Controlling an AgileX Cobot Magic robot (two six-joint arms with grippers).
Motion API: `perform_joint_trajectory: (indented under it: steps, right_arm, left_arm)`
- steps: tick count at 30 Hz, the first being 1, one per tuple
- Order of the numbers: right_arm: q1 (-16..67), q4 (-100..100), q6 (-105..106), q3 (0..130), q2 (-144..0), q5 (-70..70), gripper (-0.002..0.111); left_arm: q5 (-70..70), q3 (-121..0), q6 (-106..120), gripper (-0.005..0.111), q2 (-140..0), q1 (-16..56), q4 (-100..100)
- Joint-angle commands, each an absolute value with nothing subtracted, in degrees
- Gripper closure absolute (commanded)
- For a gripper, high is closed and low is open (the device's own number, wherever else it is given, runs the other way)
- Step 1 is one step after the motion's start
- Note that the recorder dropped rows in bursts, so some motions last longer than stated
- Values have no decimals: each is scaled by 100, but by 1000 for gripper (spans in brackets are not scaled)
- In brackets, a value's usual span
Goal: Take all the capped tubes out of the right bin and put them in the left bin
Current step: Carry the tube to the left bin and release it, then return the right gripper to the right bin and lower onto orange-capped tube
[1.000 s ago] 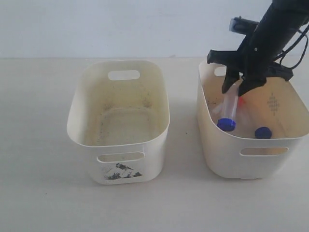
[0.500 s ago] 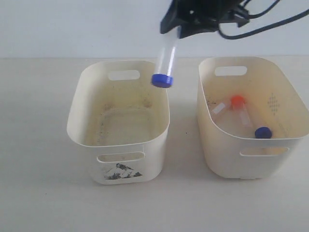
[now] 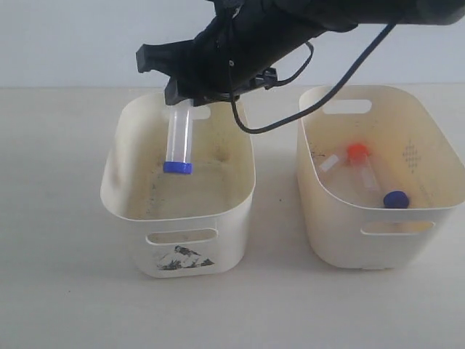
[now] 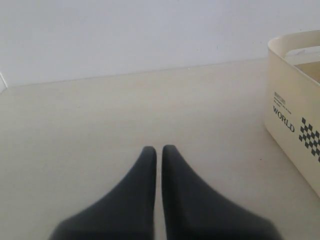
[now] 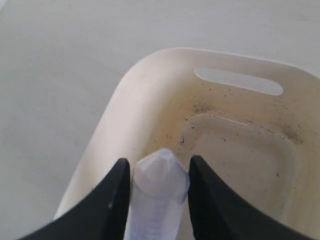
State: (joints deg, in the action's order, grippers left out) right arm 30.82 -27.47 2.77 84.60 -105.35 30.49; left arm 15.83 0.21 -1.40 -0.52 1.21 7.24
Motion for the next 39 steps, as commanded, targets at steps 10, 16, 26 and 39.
perform_joint_trajectory:
  steps: [10, 16, 26, 39]
  right_arm:
    - [2919, -2357, 460, 8620, -10390, 3366, 54]
    - [1910, -1661, -126, 9512, -10199, 5080, 57]
    - [615, -976, -378, 9277, -10247, 5919, 107]
    - [395, -724, -693, 8030, -10247, 5303, 107]
  left_arm:
    - [1492, 0, -206, 102, -41, 114, 686]
    - [1492, 0, -206, 102, -41, 114, 686]
    - [1492, 0, -206, 102, -41, 114, 686]
    - [1492, 0, -206, 102, -41, 114, 686]
